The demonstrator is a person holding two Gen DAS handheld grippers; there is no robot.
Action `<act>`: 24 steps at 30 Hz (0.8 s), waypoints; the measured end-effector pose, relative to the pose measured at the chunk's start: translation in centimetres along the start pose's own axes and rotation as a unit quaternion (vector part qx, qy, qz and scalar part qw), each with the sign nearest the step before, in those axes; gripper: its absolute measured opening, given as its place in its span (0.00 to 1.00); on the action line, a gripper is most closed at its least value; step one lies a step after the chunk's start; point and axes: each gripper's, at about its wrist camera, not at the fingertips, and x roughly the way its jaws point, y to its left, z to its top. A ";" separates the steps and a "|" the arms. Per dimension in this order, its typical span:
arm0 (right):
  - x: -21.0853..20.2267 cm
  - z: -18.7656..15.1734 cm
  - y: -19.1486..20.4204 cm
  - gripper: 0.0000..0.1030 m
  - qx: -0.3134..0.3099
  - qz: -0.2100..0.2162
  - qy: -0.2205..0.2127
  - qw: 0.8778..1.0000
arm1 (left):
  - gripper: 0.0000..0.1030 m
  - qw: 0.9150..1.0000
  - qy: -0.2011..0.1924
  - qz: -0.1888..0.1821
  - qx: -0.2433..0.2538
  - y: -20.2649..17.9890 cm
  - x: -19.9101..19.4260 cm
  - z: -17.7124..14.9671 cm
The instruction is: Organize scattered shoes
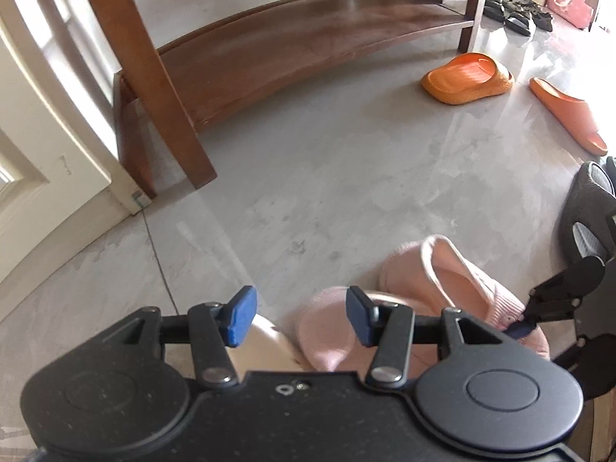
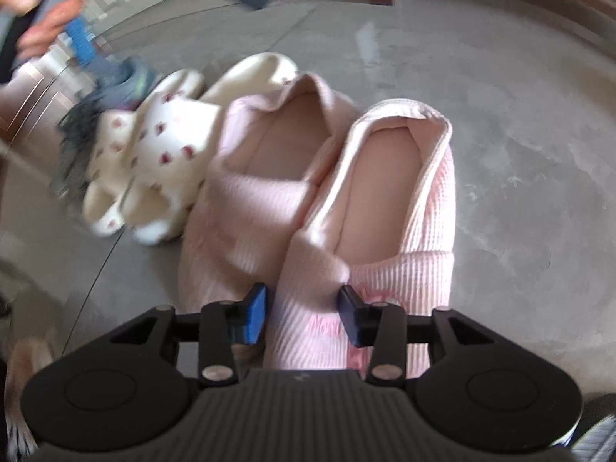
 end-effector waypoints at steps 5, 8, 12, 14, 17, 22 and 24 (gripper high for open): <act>0.6 2.1 -0.2 0.43 0.018 -0.040 -0.040 0.998 | 0.49 1.000 -0.023 -0.007 0.001 0.0 -1.2 0.6; 0.0 3.2 -1.0 0.45 0.040 -0.026 -0.052 0.997 | 0.49 0.999 -0.041 -0.033 0.004 -0.4 -1.6 0.8; -4.1 0.9 -2.5 0.44 0.059 -0.004 -0.098 0.993 | 0.50 0.990 -0.082 -0.110 0.004 -1.9 -0.8 1.5; -6.6 -0.8 -3.6 0.44 0.082 0.003 -0.126 0.989 | 0.50 0.983 -0.097 -0.158 0.007 -3.3 0.3 2.0; -12.4 -5.5 -5.9 0.44 0.149 -0.073 -0.185 0.969 | 0.50 0.967 -0.099 -0.232 0.023 -7.0 2.4 3.2; -20.8 -13.3 -8.0 0.44 0.258 -0.226 -0.241 0.908 | 0.50 0.930 -0.026 -0.366 0.015 -15.1 6.6 4.8; -23.2 -16.2 -8.2 0.44 0.291 -0.277 -0.252 0.881 | 0.50 0.913 0.004 -0.408 -0.012 -17.5 7.5 4.6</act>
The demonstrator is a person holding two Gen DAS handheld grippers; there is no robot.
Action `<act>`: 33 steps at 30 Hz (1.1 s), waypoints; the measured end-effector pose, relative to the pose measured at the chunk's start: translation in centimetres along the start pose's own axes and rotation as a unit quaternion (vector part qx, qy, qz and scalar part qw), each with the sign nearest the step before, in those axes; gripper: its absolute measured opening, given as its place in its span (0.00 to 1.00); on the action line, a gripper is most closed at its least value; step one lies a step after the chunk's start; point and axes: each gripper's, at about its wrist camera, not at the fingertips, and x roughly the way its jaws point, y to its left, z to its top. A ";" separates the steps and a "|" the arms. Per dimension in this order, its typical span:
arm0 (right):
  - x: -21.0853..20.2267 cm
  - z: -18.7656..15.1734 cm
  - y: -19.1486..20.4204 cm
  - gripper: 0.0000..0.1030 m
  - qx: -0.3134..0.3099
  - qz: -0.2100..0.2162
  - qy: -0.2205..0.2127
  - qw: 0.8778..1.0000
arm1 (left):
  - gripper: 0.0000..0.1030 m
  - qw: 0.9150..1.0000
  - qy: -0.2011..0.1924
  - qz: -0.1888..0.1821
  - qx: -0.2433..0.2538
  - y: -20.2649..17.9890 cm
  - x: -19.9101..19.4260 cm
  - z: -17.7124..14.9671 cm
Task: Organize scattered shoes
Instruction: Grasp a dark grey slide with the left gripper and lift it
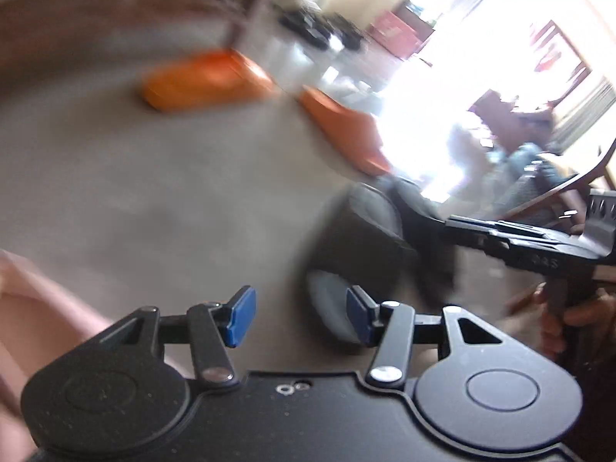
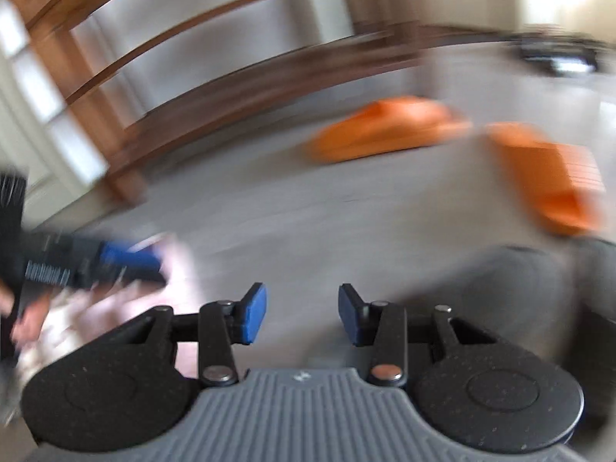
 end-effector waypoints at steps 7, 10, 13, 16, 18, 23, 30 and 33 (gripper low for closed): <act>-0.8 -1.4 -5.1 0.48 0.050 -0.087 -0.011 0.995 | 0.50 0.999 -0.001 -0.015 0.044 -2.3 3.8 0.9; 1.3 -0.5 -5.9 0.48 0.054 -0.069 -0.019 0.996 | 0.50 0.999 0.027 -0.037 -0.009 -1.6 5.8 1.1; 2.1 -0.6 -6.7 0.48 0.068 -0.050 -0.040 0.996 | 0.50 0.997 0.027 -0.052 -0.059 -0.8 7.4 0.3; 2.7 -0.9 -7.7 0.48 0.076 -0.036 -0.049 0.995 | 0.48 0.993 0.032 -0.058 -0.099 -0.4 9.4 -0.3; 3.1 -1.0 -8.5 0.48 0.084 -0.031 -0.042 0.995 | 0.49 0.988 0.029 -0.066 -0.133 0.0 10.8 -0.7; 3.8 -0.7 -9.9 0.48 0.078 -0.006 -0.036 0.996 | 0.50 0.973 -0.007 -0.085 -0.213 1.6 13.5 -1.1; 4.1 -0.3 -12.0 0.48 0.089 -0.001 -0.036 0.995 | 0.26 0.956 -0.083 -0.115 -0.257 1.9 16.5 -2.0; 4.4 -0.1 -12.3 0.48 0.082 -0.002 -0.036 0.996 | 0.20 0.953 -0.097 -0.127 -0.257 1.2 16.7 -2.3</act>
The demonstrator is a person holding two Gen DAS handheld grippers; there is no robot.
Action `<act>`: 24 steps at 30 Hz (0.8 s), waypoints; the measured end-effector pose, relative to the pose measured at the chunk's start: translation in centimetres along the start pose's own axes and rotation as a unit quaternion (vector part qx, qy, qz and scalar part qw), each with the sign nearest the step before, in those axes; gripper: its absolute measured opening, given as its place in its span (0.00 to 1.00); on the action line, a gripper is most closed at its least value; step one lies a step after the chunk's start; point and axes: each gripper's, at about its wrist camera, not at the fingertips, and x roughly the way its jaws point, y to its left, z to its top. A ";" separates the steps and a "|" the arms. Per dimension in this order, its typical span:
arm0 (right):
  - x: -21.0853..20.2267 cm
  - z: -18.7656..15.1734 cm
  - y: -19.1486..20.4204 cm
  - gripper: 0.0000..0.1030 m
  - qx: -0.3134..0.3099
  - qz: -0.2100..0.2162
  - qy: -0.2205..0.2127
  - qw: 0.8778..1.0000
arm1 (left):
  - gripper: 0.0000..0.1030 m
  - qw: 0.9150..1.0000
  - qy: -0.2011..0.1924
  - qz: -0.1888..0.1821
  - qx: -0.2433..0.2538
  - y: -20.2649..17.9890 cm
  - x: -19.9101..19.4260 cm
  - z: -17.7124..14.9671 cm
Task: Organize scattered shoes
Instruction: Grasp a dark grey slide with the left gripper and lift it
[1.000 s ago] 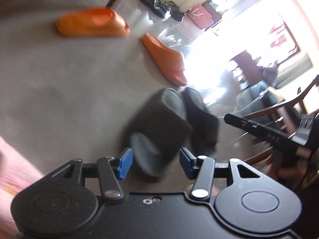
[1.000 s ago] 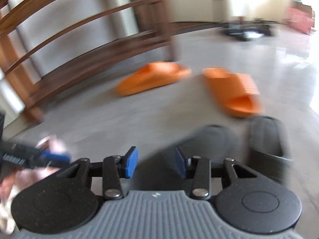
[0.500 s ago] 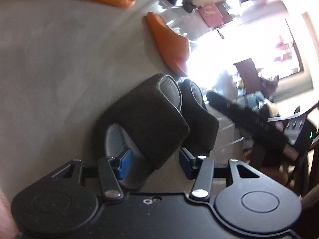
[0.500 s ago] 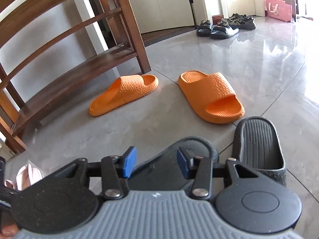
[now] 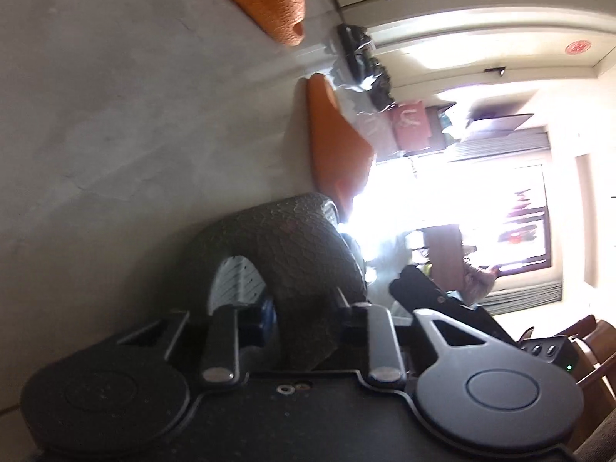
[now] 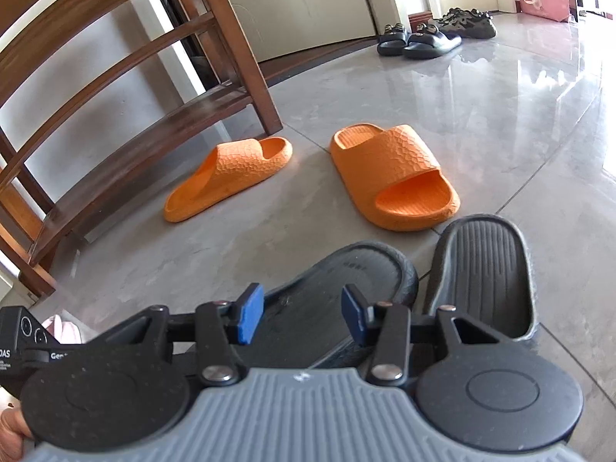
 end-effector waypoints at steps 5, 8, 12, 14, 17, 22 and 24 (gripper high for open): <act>0.5 0.1 0.7 0.48 -0.028 0.000 -0.001 1.000 | 0.18 0.999 -0.031 -0.005 -0.019 -0.2 -2.6 -0.5; 1.3 -0.4 1.7 0.48 -0.042 0.013 0.010 0.999 | 0.18 0.995 -0.082 0.012 -0.060 1.1 -5.3 0.0; 3.2 -1.0 3.6 0.48 -0.056 0.043 0.030 0.997 | 0.18 0.987 -0.136 0.039 -0.078 1.8 -8.3 0.3; 4.2 -1.3 5.0 0.48 -0.071 0.061 0.040 0.995 | 0.20 0.981 -0.165 0.058 -0.087 1.8 -9.9 0.2; 5.9 -1.6 7.3 0.48 -0.097 0.091 0.053 0.990 | 0.22 0.968 -0.205 0.088 -0.118 2.0 -12.0 -0.7; 8.1 -1.6 10.1 0.48 -0.128 0.122 0.068 0.982 | 0.26 0.950 -0.229 0.118 -0.175 2.5 -13.0 -2.6; 8.3 -1.6 10.4 0.49 -0.130 0.125 0.072 0.981 | 0.26 0.950 -0.229 0.121 -0.174 2.4 -13.0 -3.2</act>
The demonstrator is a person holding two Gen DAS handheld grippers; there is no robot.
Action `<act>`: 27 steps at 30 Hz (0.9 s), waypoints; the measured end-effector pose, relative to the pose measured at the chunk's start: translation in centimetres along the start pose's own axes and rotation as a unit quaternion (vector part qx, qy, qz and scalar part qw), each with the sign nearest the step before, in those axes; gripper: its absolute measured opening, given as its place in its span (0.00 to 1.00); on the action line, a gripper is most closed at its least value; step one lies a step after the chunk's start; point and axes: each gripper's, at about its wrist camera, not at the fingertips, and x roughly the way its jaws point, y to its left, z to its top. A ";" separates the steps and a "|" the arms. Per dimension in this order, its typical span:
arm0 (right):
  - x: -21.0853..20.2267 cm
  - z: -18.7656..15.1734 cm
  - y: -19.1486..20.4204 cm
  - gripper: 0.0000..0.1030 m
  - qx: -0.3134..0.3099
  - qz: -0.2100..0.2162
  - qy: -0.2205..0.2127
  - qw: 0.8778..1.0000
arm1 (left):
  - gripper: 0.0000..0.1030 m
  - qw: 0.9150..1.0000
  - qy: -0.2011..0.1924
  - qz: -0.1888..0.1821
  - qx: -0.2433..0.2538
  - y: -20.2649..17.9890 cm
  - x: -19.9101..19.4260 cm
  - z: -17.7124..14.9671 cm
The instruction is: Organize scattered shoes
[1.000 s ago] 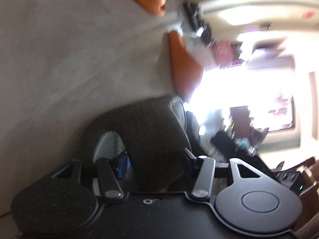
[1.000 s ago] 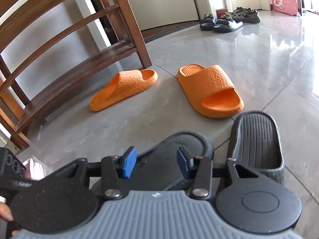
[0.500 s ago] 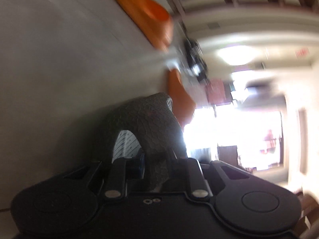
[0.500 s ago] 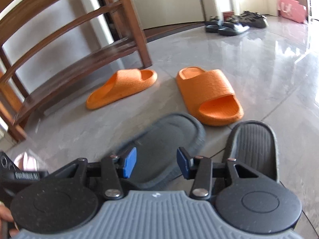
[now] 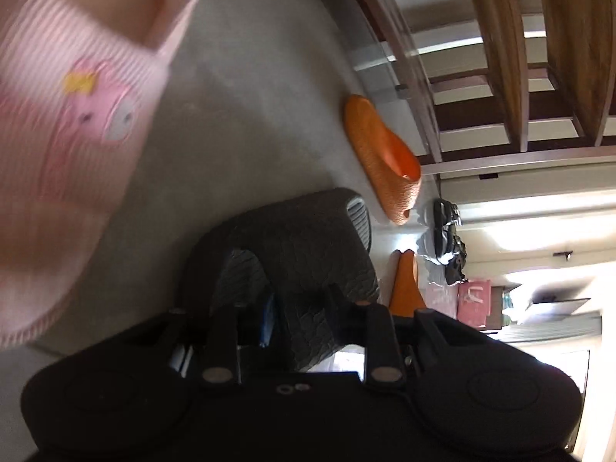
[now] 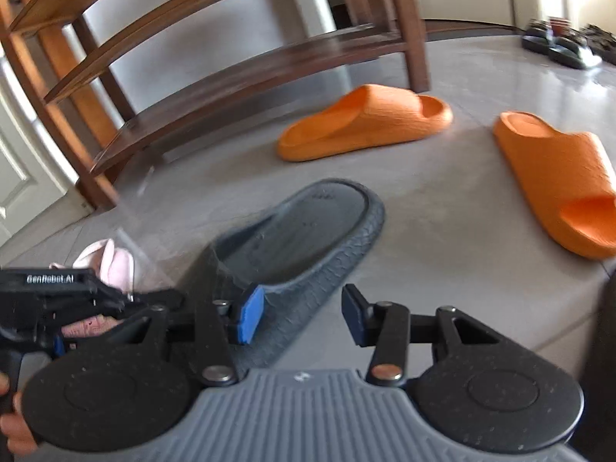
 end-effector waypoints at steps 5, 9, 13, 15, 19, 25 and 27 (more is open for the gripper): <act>-0.3 -0.2 -1.3 0.49 0.030 -0.012 0.014 0.999 | 0.27 0.999 0.034 0.015 0.020 -1.0 0.3 -1.1; -0.9 -0.3 -2.0 0.49 0.032 -0.027 0.009 0.999 | 0.29 0.989 0.107 0.043 0.094 -3.4 -0.6 -1.7; -0.7 -0.1 -2.2 0.49 0.028 -0.036 0.010 0.999 | 0.32 0.948 0.119 0.046 0.291 -9.1 -2.4 -0.5; -0.7 0.0 -2.4 0.49 0.034 -0.043 0.006 0.998 | 0.38 0.906 0.143 0.033 0.397 -12.6 -1.6 0.7; -1.2 -0.2 -3.2 0.49 0.058 -0.050 -0.003 0.997 | 0.43 0.787 0.229 0.016 0.572 -17.9 0.5 1.5; -3.0 -1.2 -4.5 0.49 0.070 -0.049 -0.012 0.996 | 0.45 0.593 0.337 0.040 0.730 -21.2 6.4 -1.0; -3.6 -1.4 -4.8 0.49 0.071 -0.053 -0.016 0.996 | 0.45 0.535 0.389 0.045 0.748 -21.8 9.1 -2.1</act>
